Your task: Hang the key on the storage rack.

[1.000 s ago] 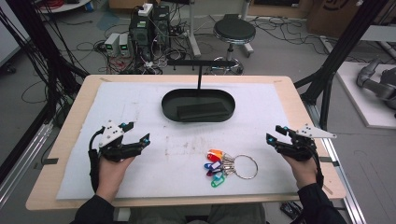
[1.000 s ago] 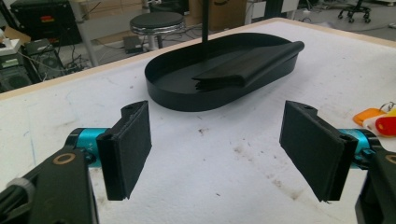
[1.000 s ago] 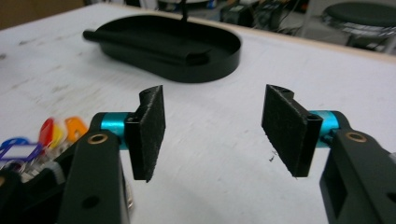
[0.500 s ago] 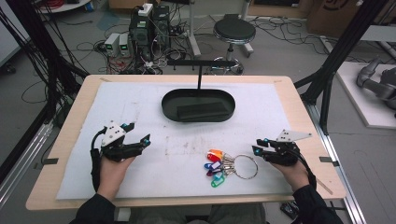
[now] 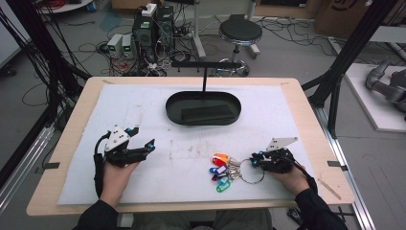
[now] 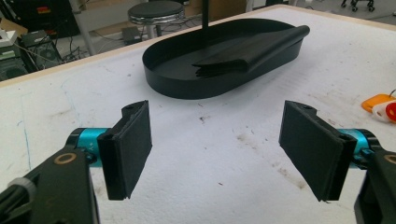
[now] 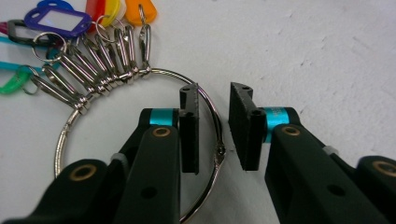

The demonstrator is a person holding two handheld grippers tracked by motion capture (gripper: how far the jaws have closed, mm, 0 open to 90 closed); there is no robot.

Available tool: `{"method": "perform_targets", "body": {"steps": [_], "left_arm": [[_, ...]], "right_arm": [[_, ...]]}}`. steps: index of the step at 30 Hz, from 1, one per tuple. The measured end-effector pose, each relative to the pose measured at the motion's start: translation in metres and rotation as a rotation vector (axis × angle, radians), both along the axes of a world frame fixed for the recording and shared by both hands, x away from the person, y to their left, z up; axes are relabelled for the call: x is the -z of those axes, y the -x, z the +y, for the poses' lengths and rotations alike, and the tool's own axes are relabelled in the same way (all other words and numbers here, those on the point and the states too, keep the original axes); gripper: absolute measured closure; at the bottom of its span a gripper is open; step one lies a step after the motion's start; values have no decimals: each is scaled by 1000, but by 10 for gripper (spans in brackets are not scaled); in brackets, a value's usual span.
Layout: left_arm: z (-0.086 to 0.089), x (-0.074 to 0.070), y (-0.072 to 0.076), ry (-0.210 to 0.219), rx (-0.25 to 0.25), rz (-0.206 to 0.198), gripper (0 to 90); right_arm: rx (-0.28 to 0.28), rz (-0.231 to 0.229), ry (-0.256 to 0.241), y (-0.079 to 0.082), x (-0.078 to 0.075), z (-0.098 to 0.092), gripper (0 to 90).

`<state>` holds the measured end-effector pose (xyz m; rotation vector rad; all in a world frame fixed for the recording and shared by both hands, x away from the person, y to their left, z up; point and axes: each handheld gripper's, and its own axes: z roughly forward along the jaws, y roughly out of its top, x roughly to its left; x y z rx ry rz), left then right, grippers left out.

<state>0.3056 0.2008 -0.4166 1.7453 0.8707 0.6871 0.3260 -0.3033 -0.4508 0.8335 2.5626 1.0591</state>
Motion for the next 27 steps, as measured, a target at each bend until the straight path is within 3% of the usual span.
{"method": "perform_targets", "body": {"steps": [2,8,13,17,23,27], "left_arm": [[-1,0,0,0,0,1,254],[-4,0,1,-4,9,0,254],[-5,1,1,-4,12,2,254],[-5,1,2,-7,8,1,254],[-4,1,3,-7,8,-6,255],[-4,1,4,-10,8,-10,255]], "right_arm": [[9,0,8,0,0,1,859],[31,-17,12,0,-3,0,877],[103,-79,-101,0,-16,-12,880],[144,-135,-146,2,-23,-16,880],[141,-221,-203,8,-33,-15,879],[109,-229,-226,10,-36,-10,879]]}}
